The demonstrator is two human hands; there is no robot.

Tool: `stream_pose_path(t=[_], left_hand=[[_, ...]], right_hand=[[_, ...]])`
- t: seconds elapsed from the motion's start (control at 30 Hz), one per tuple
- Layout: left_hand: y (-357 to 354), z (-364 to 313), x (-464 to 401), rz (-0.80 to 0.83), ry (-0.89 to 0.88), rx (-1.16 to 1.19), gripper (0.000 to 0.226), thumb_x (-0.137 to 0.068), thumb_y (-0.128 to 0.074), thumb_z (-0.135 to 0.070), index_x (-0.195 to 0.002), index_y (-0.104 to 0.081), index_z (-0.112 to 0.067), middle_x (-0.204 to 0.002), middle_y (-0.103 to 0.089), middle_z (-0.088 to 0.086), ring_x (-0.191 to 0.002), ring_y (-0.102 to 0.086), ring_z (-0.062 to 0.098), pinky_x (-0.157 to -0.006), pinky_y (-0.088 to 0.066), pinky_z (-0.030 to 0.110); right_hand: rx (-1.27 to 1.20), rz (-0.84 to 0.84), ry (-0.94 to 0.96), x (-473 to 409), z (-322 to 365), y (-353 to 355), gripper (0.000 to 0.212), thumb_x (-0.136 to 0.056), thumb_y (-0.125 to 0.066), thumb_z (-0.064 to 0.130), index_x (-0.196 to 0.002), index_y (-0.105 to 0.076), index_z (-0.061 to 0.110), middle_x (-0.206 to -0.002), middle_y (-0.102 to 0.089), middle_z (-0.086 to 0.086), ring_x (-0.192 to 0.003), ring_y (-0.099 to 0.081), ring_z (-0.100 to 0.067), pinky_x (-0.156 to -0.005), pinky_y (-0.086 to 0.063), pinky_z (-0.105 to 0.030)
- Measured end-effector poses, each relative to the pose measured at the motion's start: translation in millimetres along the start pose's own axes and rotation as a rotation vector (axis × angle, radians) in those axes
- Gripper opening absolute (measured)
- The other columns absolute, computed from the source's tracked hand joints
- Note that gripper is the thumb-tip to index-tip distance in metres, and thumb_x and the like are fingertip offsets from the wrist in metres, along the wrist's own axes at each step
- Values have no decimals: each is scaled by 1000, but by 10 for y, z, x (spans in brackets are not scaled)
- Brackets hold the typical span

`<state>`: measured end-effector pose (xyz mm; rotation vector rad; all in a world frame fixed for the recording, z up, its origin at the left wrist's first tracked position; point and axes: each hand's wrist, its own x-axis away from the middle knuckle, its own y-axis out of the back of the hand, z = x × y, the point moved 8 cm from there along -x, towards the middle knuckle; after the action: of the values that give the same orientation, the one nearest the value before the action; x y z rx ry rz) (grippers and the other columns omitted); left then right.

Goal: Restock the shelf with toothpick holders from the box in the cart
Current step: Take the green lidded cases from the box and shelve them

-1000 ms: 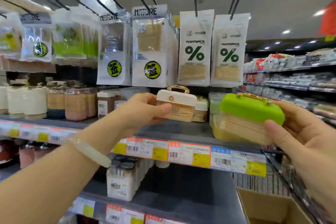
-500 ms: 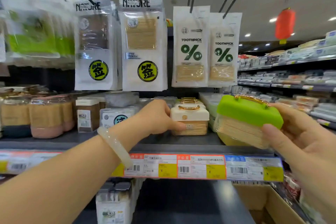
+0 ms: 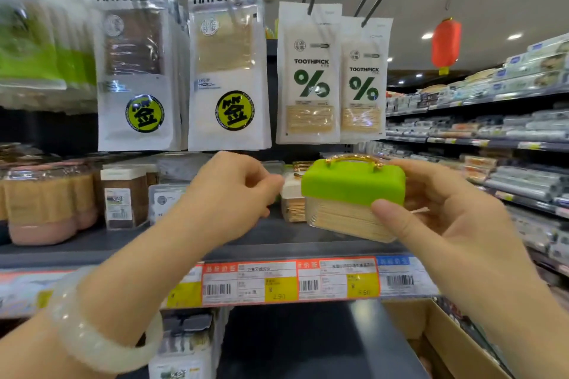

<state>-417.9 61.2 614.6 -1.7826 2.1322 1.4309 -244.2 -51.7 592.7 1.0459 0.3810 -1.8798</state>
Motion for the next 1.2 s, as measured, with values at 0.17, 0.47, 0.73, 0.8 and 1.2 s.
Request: stream_pose_path(t=[0.17,0.47,0.73,0.8,1.2], left_hand=[[-1,104,279,1,16,185,17,-84,-65,-12,-98,-66,-21,-88,-71,-6,-78,-67,6,-78,-57,30],[-282,-28,385,345,-60,422,41,-75,-76,-14,-112,-62,-24,-103,-72,-7,-96,-67,6,-85,-54,22],[-211,195,95,274,116,351,39,-72,-76,-13,-107,-61,-20,-94,-73,-3,-91,-69,13,-90,-54,34],[-251,244,63,340,149,319,45,-73,-76,-8,-110,-55,-20,-98,-73,-1,-97,-68,19,-97,-48,44],[-336,128,-97,212,81,3,45,-73,-79,-23,-109,-52,-24,-94,-69,-4,-88,-66,13,-87,-54,39]], right_hand=[[352,-108,135,-18,128,-350,31,-72,-67,51,-98,-54,38,-79,-60,17,-75,-54,2,-64,-42,-10],[439,-59,253,58,152,-600,38,-79,-50,58,-105,-58,32,-81,-57,22,-75,-56,-2,-63,-48,-19],[364,23,267,87,114,-344,25,-86,-53,27,-105,-69,20,-92,-65,20,-91,-55,11,-78,-36,2],[430,-41,255,31,78,-170,23,-84,-54,23,-101,-70,18,-90,-62,21,-90,-55,7,-78,-38,-2],[826,51,277,-111,-123,-234,30,-74,-62,27,-100,-68,14,-94,-70,-2,-86,-65,-31,-78,-51,-51]])
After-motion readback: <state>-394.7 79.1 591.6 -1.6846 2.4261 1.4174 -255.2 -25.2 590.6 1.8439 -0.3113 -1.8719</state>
